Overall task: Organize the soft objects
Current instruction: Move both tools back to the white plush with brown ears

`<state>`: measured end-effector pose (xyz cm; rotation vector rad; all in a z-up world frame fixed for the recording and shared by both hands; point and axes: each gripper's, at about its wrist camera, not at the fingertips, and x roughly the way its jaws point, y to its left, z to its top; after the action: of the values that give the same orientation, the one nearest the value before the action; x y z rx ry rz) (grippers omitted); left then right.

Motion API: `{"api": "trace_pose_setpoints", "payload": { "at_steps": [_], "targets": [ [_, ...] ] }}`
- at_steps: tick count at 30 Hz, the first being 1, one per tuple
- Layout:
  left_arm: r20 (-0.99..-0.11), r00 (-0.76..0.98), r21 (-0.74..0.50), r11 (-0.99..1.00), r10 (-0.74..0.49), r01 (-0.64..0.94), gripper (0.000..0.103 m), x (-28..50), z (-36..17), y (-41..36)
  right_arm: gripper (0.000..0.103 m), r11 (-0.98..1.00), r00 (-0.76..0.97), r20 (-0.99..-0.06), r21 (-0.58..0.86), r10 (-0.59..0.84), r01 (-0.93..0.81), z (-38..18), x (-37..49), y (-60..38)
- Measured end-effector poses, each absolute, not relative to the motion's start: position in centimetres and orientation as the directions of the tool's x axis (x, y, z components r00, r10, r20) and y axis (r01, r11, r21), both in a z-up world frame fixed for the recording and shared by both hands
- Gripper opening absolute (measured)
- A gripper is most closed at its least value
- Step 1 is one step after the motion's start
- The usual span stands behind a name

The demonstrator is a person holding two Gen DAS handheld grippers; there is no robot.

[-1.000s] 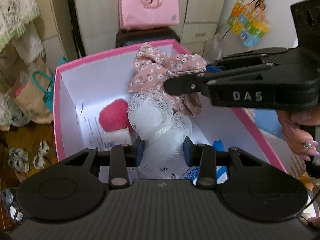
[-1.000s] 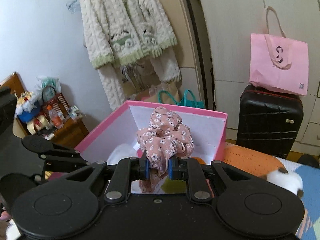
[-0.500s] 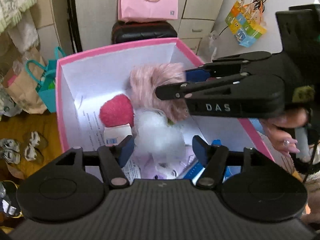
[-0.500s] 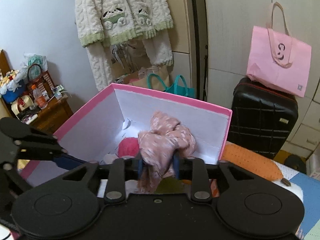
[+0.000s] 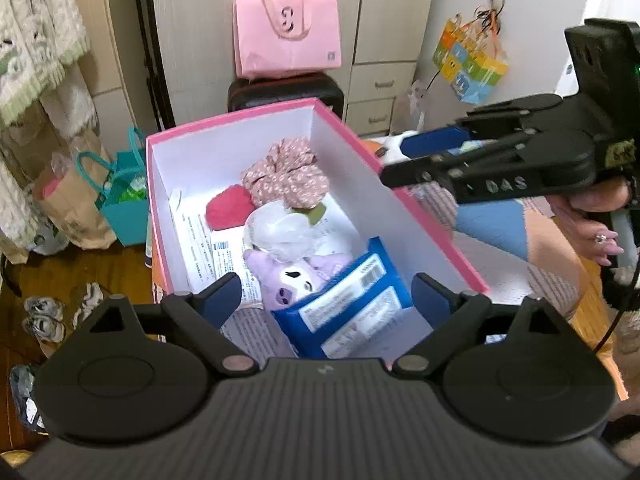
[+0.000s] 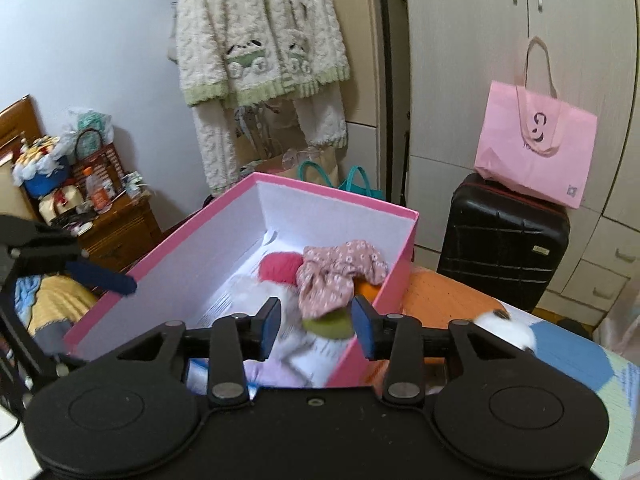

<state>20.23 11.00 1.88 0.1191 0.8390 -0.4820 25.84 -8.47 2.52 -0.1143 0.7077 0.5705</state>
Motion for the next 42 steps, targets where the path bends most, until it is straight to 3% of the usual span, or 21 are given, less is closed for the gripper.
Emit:
{"api": "trace_pose_setpoints", "payload": {
  "at_steps": [16, 23, 27, 42],
  "targets": [
    [-0.700, 0.620, -0.021, 0.878, -0.354, 0.478, 0.094, 12.0, 5.7, 8.9, 0.052, 0.787, 0.580, -0.631, 0.079, 0.515, -0.612, 5.8, 15.7, -12.8],
    [-0.698, 0.628, 0.007, 0.874, -0.343, 0.485, 0.098, 9.3, 5.5, 6.8, 0.063, 0.776, 0.590, -0.626, 0.040, 0.510, -0.629, 5.6, 11.6, -15.2],
    [-0.726, 0.592, 0.008, 0.858, -0.349, 0.514, 0.099, 8.8, 4.8, 4.6, 0.068, 0.789, 0.610, -0.628, 0.010, 0.482, -0.614, 4.8, 9.7, -16.6],
    [-0.752, 0.513, -0.033, 0.801, -0.413, 0.598, 0.099, 12.7, 3.5, -4.0, 0.069, 0.835, 0.667, -0.607, -0.012, 0.431, -0.550, 1.5, 9.5, -23.0]
  ]
}}
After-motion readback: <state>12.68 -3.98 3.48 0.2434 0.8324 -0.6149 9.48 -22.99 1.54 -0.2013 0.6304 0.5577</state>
